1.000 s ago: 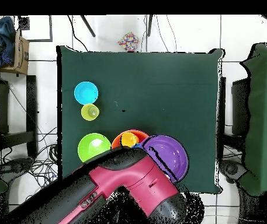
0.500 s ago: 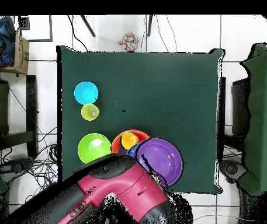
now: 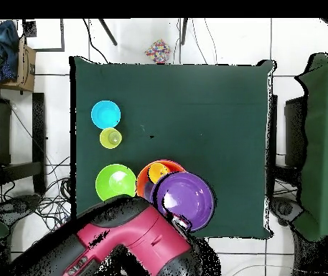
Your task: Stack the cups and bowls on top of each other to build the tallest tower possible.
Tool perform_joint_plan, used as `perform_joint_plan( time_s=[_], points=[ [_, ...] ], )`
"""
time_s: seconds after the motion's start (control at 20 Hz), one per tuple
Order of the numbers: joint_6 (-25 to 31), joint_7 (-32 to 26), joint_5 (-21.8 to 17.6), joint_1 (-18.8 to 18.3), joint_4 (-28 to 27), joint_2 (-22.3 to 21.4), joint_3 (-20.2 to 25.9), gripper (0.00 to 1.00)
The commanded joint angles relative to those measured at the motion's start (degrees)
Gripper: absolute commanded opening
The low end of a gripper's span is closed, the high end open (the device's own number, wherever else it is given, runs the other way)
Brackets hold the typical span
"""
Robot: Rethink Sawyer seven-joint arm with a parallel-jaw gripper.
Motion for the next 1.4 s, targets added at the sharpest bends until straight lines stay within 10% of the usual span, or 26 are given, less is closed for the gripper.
perform_joint_plan(
  time_s=[0.05,1.4],
  points=[
    [7.65,4.76,3.94,1.3,2.53,2.44,8.97,0.0],
    [17.37,-1.16,12.55,0.73,3.92,5.57,15.27,0.0]
  ],
)
